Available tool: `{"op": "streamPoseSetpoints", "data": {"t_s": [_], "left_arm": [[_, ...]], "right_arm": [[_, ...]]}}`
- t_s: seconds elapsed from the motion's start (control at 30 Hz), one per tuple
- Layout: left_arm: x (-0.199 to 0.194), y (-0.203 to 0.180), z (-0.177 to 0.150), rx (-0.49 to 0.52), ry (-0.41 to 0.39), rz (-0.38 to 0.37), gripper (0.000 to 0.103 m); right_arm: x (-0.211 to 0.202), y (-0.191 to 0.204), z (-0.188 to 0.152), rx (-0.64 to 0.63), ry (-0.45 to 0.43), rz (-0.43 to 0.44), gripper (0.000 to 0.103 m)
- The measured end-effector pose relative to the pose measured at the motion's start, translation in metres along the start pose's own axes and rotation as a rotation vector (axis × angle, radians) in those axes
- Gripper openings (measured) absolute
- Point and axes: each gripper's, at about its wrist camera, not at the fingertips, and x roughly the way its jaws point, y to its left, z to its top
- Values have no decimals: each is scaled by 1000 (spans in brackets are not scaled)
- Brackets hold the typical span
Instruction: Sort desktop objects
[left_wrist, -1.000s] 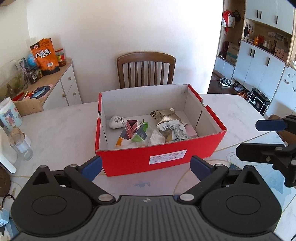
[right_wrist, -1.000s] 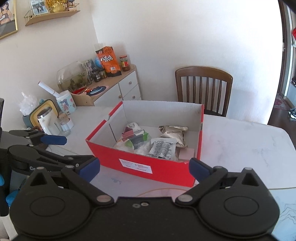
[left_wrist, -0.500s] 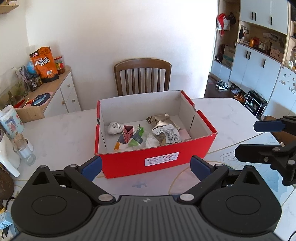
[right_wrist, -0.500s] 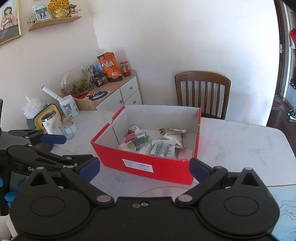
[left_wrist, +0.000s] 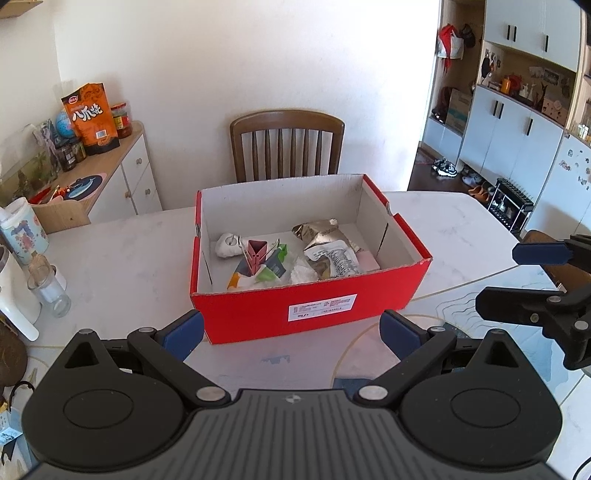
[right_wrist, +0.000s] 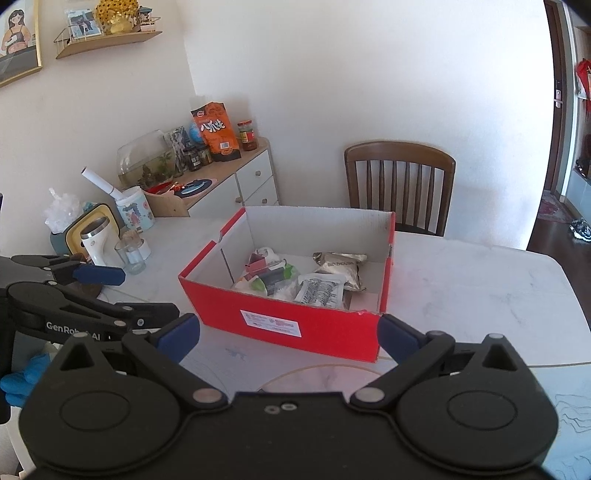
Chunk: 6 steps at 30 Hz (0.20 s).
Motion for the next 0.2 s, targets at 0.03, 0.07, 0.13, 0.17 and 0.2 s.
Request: {"op": "streamPoseSetpoints", "data": {"t_s": [0.03, 0.07, 0.13, 0.17, 0.2], "left_arm": [[0, 0, 0, 3, 1, 3, 102], [0, 0, -1, 5, -1, 2, 102], [-1, 0, -1, 10, -4, 6, 102], [-1, 0, -2, 10, -6, 3, 102], [-2, 1, -2, 7, -5, -1, 102]], "right_arm": [[0, 0, -1, -1, 1, -1, 102], [0, 0, -2, -2, 2, -3, 102], [-1, -1, -3, 0, 5, -6, 102], [-1, -2, -3, 2, 6, -5, 102], [-1, -2, -4, 7, 9, -4, 102]]}}
